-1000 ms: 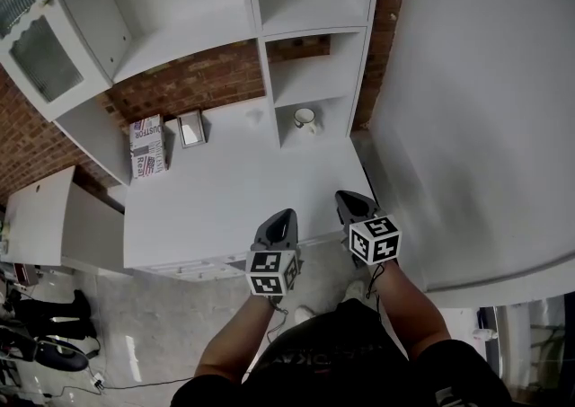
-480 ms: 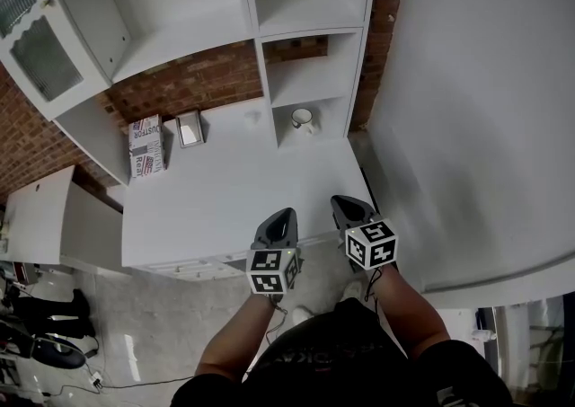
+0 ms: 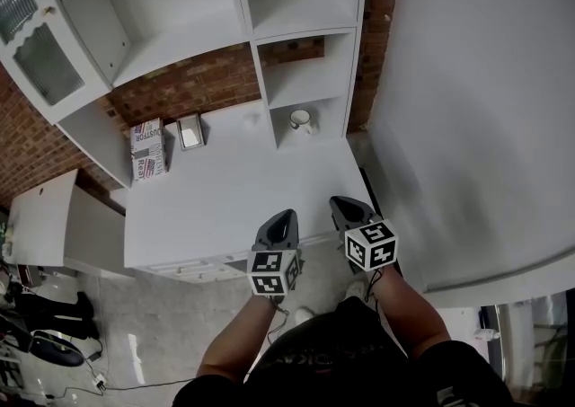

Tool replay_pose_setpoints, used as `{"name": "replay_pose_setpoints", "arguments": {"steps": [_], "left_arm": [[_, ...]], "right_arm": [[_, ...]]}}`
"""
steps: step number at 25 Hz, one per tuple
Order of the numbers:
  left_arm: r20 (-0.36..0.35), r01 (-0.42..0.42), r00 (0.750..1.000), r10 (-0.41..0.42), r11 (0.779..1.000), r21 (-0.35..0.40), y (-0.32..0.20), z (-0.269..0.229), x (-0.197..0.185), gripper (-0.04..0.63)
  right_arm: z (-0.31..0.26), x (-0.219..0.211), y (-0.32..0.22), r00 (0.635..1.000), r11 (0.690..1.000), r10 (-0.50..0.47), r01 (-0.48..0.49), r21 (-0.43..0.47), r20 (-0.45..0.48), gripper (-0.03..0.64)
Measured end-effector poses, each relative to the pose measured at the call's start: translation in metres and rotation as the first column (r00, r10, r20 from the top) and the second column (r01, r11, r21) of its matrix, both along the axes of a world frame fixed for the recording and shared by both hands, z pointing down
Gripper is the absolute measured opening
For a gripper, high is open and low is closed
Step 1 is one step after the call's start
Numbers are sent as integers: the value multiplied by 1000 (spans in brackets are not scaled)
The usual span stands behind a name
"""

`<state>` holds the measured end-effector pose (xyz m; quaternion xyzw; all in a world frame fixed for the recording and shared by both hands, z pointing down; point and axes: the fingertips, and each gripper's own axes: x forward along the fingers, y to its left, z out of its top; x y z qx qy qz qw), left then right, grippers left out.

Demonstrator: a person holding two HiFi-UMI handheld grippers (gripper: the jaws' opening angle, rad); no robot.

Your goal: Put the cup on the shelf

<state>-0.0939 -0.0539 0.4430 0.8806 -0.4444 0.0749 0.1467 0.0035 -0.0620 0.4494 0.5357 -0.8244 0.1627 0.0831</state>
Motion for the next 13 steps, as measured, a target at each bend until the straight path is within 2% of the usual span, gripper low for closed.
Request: {"name": "replay_pose_setpoints", "arguments": {"steps": [13], "left_arm": [[-2, -2, 1000, 2, 1000, 3, 15, -3, 8, 5]], "right_arm": [[-8, 4, 16, 1000, 1000, -4, 4, 12, -3, 0]]}}
